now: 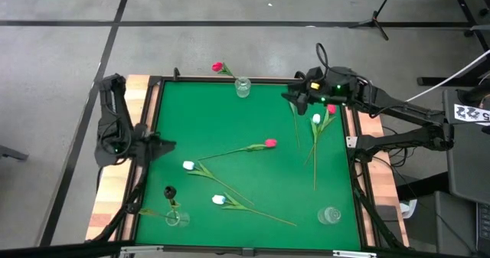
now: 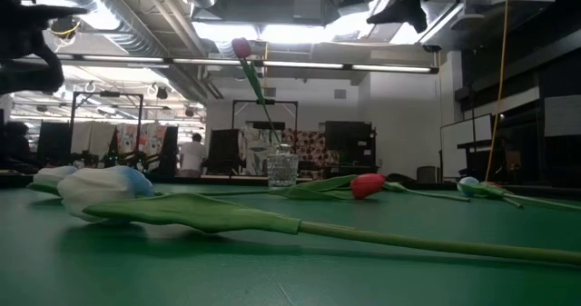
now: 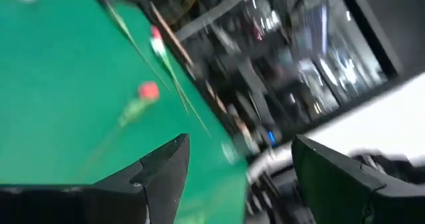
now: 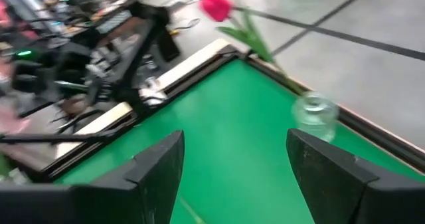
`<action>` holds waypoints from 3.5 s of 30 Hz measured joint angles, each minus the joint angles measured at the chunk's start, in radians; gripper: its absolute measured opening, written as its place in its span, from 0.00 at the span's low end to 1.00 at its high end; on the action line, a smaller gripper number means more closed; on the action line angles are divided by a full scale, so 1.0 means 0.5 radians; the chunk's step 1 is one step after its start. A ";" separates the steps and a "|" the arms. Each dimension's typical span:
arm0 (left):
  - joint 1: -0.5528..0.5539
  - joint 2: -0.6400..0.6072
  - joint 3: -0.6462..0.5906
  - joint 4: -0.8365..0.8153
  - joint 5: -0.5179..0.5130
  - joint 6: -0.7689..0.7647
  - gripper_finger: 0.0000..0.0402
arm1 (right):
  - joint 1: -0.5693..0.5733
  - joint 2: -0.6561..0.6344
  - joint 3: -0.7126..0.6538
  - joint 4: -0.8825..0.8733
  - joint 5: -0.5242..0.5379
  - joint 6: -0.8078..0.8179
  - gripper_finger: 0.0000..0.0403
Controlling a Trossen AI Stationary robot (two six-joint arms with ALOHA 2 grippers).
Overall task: Sort flowers into vase by color
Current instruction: Put the black flower into the bottom left transparent vase
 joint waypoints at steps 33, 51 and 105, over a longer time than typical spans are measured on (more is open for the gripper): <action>0.682 -0.044 0.444 0.998 0.347 1.913 0.64 | -0.215 0.855 0.001 -0.960 0.513 0.602 0.66; 0.682 -0.029 0.443 0.750 0.261 1.681 0.64 | -0.347 1.208 0.000 -0.859 0.344 0.456 0.66; 0.682 -0.029 0.442 0.680 0.218 1.602 0.64 | -0.577 1.357 -0.230 -0.401 0.101 0.328 0.14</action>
